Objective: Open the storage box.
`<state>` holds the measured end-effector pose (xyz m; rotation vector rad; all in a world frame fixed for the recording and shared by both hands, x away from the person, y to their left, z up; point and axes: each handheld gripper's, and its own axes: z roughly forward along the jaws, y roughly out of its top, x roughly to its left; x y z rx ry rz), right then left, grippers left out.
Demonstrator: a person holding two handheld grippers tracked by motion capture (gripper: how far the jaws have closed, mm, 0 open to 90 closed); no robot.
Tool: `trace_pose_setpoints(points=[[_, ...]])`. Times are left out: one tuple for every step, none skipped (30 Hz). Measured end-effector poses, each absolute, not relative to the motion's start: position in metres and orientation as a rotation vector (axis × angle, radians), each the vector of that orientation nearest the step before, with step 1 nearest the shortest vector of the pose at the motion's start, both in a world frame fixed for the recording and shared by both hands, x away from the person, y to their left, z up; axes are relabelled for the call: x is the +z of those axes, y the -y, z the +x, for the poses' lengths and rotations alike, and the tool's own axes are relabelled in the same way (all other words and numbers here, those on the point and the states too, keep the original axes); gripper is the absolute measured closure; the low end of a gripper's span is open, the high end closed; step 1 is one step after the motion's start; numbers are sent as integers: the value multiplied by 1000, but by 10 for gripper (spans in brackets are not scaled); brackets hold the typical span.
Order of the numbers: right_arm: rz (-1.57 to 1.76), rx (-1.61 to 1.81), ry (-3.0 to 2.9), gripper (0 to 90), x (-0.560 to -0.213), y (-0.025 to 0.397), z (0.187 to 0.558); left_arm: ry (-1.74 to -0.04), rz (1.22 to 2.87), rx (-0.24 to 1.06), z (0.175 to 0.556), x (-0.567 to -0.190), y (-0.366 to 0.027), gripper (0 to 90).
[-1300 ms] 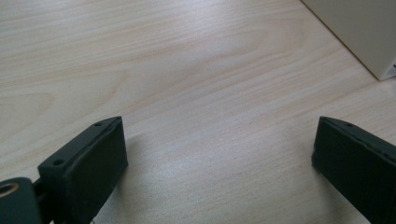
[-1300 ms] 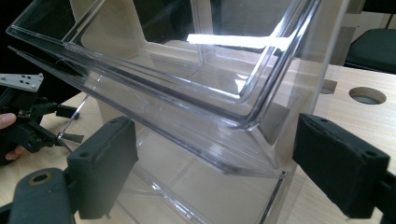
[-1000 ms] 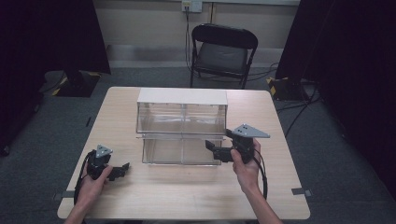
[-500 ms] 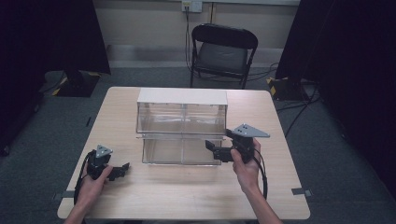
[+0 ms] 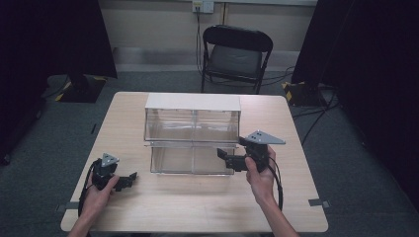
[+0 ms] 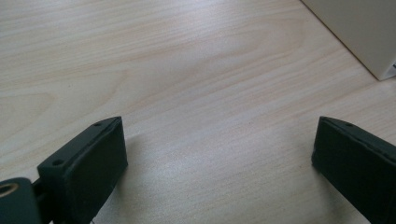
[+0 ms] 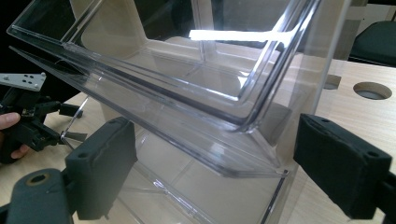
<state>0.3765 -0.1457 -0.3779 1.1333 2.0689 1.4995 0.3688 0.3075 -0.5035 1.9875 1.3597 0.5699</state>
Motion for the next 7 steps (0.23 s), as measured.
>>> trace_pose_setpoints(points=[[1135,1501,-2071,126,-378,146,377,-1360,1988,570,369,-503,-307,26],[1134,1503,-2073,124,-378,146,377,-1359,1988,570,369,-503,-307,27],[1136,1500,-2072,122,-378,146,377,-1360,1988,570,369,-503,-307,26],[1133,1503,-2073,122,-378,146,377,-1360,1988,570,369,-503,-307,27],[1132,1502,-2074,122,-378,146,377,-1360,1988,570,369,-503,-307,27],[1131,1502,-2073,122,-378,146,377,-1360,1988,570,369,-503,-307,26],[1127,1500,-2073,122,-378,146,377,-1360,1988,570,369,-503,-307,26]])
